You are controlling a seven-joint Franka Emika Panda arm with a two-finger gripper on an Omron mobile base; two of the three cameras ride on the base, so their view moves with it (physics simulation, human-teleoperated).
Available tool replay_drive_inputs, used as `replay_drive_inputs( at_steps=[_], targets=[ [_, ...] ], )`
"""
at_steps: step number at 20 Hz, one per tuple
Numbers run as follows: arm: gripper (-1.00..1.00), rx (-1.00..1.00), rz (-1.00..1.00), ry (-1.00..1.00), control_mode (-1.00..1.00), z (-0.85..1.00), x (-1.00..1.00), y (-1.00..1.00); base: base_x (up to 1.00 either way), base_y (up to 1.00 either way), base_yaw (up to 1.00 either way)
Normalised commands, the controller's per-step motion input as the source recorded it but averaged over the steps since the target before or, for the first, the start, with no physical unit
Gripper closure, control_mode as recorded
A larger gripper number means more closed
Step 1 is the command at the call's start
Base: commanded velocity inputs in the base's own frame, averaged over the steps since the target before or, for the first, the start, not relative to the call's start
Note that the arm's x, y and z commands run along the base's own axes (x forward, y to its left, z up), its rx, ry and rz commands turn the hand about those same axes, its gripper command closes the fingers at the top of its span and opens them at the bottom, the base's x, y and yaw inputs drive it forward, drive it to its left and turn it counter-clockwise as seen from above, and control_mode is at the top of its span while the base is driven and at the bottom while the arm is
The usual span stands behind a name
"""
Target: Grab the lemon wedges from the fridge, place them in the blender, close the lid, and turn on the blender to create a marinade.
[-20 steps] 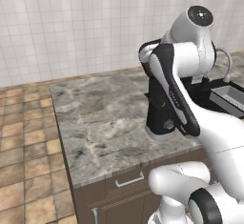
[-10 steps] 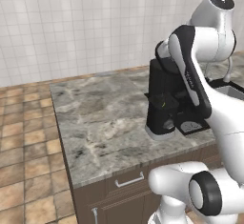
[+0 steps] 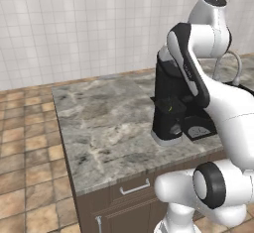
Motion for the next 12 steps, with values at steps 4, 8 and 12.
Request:
replay_drive_inputs(
  at_steps=[4, 8, 12],
  targets=[
    [1.00, 0.00, 0.00, 0.18, -1.00, 0.00, 0.32, 0.00, 0.00, 0.00, 0.00],
    [1.00, 0.00, 0.00, 0.01, -1.00, 0.00, 0.00, 0.00, 0.00, 0.00, 0.00],
    [1.00, 0.00, 0.00, 0.02, -1.00, 0.00, 0.22, 0.00, 0.00, 0.00, 0.00]
  ],
)
